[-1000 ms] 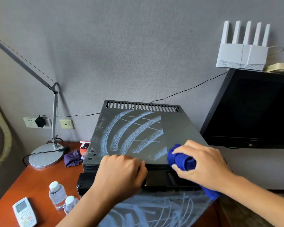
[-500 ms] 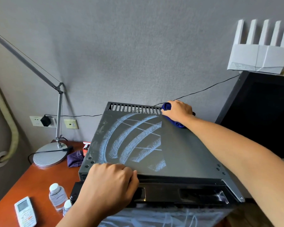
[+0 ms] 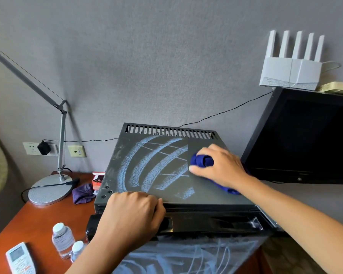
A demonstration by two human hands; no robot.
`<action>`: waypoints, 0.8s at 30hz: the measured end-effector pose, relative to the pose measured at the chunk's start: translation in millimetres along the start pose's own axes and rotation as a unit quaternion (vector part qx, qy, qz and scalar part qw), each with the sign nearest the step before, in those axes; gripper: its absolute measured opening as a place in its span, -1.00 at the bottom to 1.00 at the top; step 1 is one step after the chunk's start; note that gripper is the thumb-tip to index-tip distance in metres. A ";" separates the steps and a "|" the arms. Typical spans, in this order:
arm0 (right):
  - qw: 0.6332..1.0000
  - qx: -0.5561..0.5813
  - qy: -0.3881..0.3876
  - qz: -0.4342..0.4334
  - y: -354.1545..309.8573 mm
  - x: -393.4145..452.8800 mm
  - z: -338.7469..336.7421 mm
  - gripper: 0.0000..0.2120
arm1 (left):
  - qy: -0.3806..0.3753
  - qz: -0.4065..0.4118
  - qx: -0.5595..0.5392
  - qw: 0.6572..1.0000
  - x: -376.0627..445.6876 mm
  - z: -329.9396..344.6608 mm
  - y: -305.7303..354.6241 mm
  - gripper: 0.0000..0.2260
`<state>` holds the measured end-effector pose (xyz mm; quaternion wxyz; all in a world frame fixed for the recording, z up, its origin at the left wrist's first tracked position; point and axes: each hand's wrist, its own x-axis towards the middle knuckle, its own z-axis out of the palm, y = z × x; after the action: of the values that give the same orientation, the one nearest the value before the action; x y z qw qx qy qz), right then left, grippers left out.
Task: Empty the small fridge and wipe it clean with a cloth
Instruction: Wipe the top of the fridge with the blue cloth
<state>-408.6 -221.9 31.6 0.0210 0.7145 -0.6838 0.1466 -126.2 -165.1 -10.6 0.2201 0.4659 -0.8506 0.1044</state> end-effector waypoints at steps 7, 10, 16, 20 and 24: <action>0.987 -0.011 0.133 -0.093 -28.8 -90.5 3.4 -0.61 | 0.005 -0.002 -0.006 1.000 0.4 3.6 -0.2 -0.58; 0.984 -0.027 0.150 -0.091 -29.2 -65.2 12.2 -0.62 | 0.012 -0.003 -0.006 1.000 0.3 5.6 0.0 -0.59; 0.998 -0.046 0.049 0.009 -4.6 69.4 26.4 -0.56 | 0.009 -0.003 -0.009 1.000 1.2 6.2 0.8 -0.61; 0.997 -0.043 0.030 0.049 19.3 166.7 42.8 -0.45 | 0.015 0.001 -0.010 1.000 1.4 4.8 -0.1 -0.61; 0.997 -0.030 0.007 0.067 25.9 214.7 51.1 -0.38 | 0.015 0.001 -0.010 1.000 2.0 3.3 0.4 -0.62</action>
<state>-420.1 -443.8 29.5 0.0378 0.6653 -0.7338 0.1322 -128.3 -167.7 -12.5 0.2377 0.4608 -0.8488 0.1031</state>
